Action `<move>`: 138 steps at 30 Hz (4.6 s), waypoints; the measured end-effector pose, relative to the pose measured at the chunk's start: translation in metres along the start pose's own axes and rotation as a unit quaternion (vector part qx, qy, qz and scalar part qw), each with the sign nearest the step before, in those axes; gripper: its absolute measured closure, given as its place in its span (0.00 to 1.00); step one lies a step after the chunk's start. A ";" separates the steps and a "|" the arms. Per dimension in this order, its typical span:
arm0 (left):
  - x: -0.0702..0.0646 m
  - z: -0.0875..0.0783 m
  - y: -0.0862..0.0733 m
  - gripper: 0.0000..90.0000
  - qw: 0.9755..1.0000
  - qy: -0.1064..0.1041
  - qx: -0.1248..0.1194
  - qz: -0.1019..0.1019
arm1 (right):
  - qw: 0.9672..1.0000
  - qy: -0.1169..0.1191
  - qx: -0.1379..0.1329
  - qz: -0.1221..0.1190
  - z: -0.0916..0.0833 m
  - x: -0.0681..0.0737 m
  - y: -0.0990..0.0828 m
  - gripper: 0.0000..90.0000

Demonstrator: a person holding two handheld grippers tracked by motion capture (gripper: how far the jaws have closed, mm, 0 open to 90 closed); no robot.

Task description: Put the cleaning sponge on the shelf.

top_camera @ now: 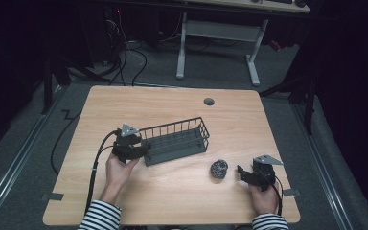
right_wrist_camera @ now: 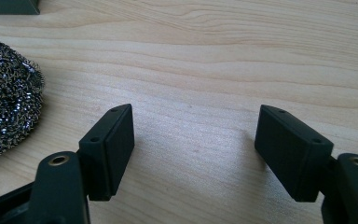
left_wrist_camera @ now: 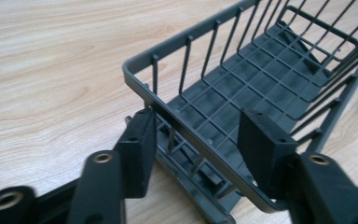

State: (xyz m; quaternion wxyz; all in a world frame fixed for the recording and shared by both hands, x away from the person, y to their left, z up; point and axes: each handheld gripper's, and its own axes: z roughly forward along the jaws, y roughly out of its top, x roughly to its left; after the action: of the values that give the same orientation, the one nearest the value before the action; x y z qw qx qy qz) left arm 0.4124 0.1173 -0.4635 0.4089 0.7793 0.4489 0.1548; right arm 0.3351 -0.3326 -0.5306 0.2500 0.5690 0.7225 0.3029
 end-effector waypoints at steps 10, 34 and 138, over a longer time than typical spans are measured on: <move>0.008 -0.013 0.004 0.31 0.999 0.007 -0.028 -0.013 | 1.000 0.000 0.000 0.000 0.000 0.000 0.000 0.32; 0.035 -0.054 -0.022 0.27 0.998 0.048 -0.043 -0.023 | 1.000 0.000 0.000 0.000 0.000 0.000 0.000 0.32; 0.051 -0.017 -0.100 0.27 0.991 0.124 0.025 -0.030 | 0.988 0.123 0.001 -0.092 -0.019 0.069 0.016 0.24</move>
State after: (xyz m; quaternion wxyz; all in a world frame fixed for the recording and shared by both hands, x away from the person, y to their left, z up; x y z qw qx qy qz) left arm 0.3730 0.1946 -0.5370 0.3345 0.7503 0.5234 0.2265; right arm 0.3166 -0.2659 -0.5066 0.1860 0.4584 0.7974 0.3457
